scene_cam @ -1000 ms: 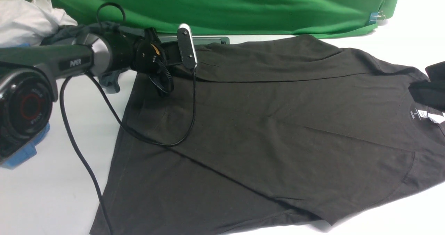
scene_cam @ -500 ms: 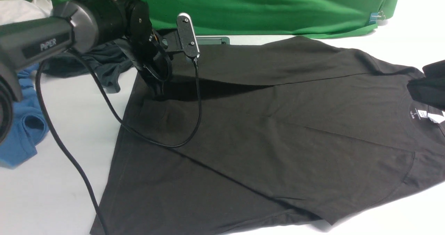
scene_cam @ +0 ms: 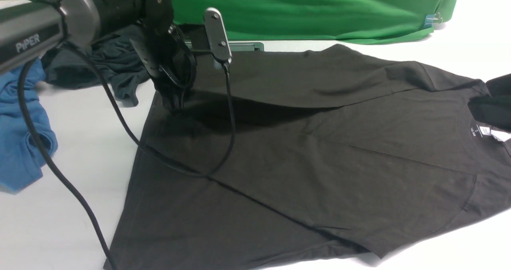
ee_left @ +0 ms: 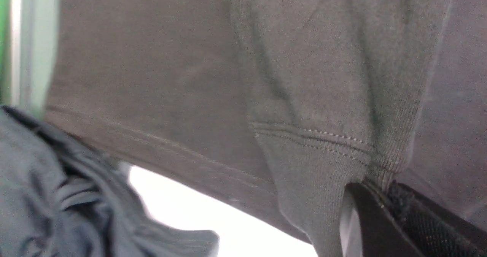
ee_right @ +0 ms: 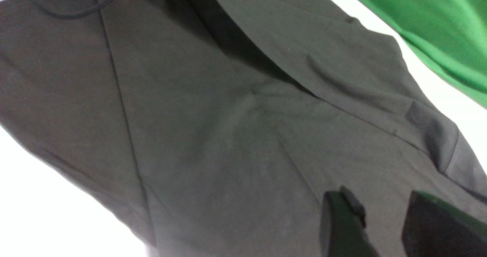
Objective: Fold a long-sleeved shirt on a white desktop.
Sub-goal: 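Fold the left side of the dark shirt inward over its body with the left gripper, then grasp the near edge of the shirt at its hem and shoulder corners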
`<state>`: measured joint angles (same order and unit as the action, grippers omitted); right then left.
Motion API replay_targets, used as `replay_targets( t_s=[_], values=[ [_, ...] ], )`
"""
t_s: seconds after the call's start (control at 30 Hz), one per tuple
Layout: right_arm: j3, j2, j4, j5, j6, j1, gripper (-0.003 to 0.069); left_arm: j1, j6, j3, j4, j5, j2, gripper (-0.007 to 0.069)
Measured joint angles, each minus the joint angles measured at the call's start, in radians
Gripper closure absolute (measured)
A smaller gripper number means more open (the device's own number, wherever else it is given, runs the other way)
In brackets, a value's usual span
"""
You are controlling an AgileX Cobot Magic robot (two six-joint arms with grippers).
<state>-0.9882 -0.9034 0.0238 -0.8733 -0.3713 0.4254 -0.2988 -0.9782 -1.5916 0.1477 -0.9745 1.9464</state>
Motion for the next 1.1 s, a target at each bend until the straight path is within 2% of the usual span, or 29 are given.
replay_targets(
  t_s=[0.17, 0.3, 0.4, 0.53, 0.63, 0.7, 0.83, 0.9, 0.93, 1.0, 1.1],
  values=[
    [0.000, 0.000, 0.000, -0.018, 0.000, 0.000, 0.0421, -0.010, 0.017, 0.079, 0.036, -0.039, 0.000, 0.0586],
    [0.000, 0.000, 0.000, -0.020, 0.000, 0.000, 0.0421, -0.010, 0.040, 0.137, 0.057, -0.046, 0.000, 0.0536],
    [0.000, 0.000, 0.000, -0.024, 0.000, 0.000, 0.0421, -0.010, 0.045, 0.155, 0.050, -0.047, 0.000, 0.0422],
    [0.000, 0.000, 0.001, -0.026, 0.008, 0.000, 0.0421, -0.010, 0.125, 0.156, -0.007, -0.047, -0.015, 0.0216],
    [0.000, 0.000, 0.001, -0.036, 0.018, 0.000, 0.0421, -0.015, 0.164, 0.160, -0.058, -0.063, -0.065, 0.0099],
    [0.000, 0.000, 0.001, -0.044, 0.020, 0.000, 0.0421, -0.034, 0.169, 0.178, -0.064, -0.084, -0.113, 0.0095],
    [0.000, 0.000, 0.002, -0.062, 0.021, 0.000, 0.0419, -0.087, 0.131, 0.257, -0.084, -0.105, -0.206, 0.0176],
    [0.000, 0.007, 0.003, -0.076, 0.021, 0.000, 0.0419, -0.125, 0.043, 0.369, -0.158, -0.119, -0.277, 0.0298],
    [0.000, 0.011, 0.006, -0.080, 0.021, 0.000, 0.0419, -0.133, 0.019, 0.416, -0.181, -0.123, -0.292, 0.0330],
    [0.000, 0.019, 0.015, -0.083, 0.021, 0.000, 0.0419, -0.138, -0.013, 0.502, -0.217, -0.129, -0.318, 0.0390],
    [0.000, 0.032, 0.025, -0.085, 0.021, 0.000, 0.0419, -0.138, -0.025, 0.621, -0.225, -0.121, -0.355, 0.0421]
  ],
)
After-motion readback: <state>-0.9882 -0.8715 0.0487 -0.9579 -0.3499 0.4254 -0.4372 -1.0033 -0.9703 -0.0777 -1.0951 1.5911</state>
